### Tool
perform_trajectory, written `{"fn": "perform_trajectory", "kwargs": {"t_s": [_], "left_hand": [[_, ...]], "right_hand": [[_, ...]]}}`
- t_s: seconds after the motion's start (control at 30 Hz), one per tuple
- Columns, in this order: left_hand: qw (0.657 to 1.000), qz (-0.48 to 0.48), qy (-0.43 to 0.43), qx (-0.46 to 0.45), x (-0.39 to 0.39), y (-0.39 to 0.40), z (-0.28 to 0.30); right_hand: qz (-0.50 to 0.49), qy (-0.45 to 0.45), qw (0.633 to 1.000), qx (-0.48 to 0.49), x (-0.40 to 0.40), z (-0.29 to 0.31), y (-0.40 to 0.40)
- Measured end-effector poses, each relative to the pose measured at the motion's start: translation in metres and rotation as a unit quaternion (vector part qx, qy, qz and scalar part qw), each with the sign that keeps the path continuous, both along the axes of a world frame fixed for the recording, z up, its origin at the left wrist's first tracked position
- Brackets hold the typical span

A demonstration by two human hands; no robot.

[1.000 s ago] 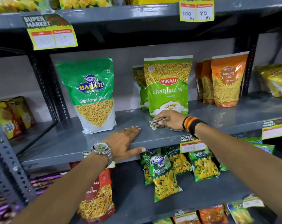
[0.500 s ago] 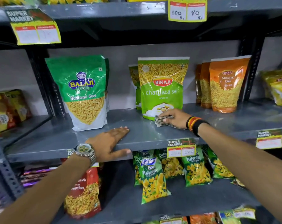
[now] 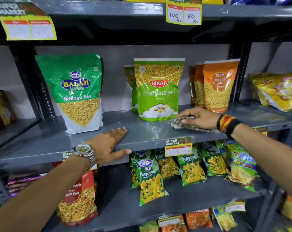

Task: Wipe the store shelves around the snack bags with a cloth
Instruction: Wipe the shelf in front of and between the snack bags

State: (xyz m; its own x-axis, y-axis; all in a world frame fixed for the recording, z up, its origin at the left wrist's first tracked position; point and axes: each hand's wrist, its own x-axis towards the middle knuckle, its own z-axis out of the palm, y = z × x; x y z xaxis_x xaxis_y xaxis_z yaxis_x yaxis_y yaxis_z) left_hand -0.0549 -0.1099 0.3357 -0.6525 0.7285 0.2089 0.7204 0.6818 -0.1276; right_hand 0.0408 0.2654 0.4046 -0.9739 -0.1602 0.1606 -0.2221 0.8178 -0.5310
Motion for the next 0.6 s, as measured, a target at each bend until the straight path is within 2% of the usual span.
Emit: {"fn": "perform_trajectory", "kwargs": {"t_s": [0.07,0.27,0.33,0.47,0.53,0.6], "left_hand": [[1.000,0.016,-0.001,-0.003,0.007,0.014,0.001],[0.999,0.036,-0.011,0.002,0.021,0.079,0.000],[0.999,0.046,-0.010,0.004,0.025,0.096,-0.004],[0.998,0.068,-0.005,0.013,0.030,0.126,-0.005],[0.997,0.073,-0.002,0.017,0.030,0.140,-0.001],[0.997,0.079,0.000,0.016,0.031,0.156,0.005]], "right_hand": [[-0.026,0.013,1.000,0.008,-0.024,0.001,-0.003],[-0.016,0.032,0.999,0.037,-0.068,-0.021,-0.023],[0.032,0.027,0.998,0.037,-0.059,-0.026,-0.016],[0.164,-0.060,0.982,0.066,-0.026,-0.009,0.037],[0.156,-0.053,0.983,0.079,-0.022,0.007,0.068],[0.107,0.007,0.992,0.065,-0.035,0.016,0.088]]}}
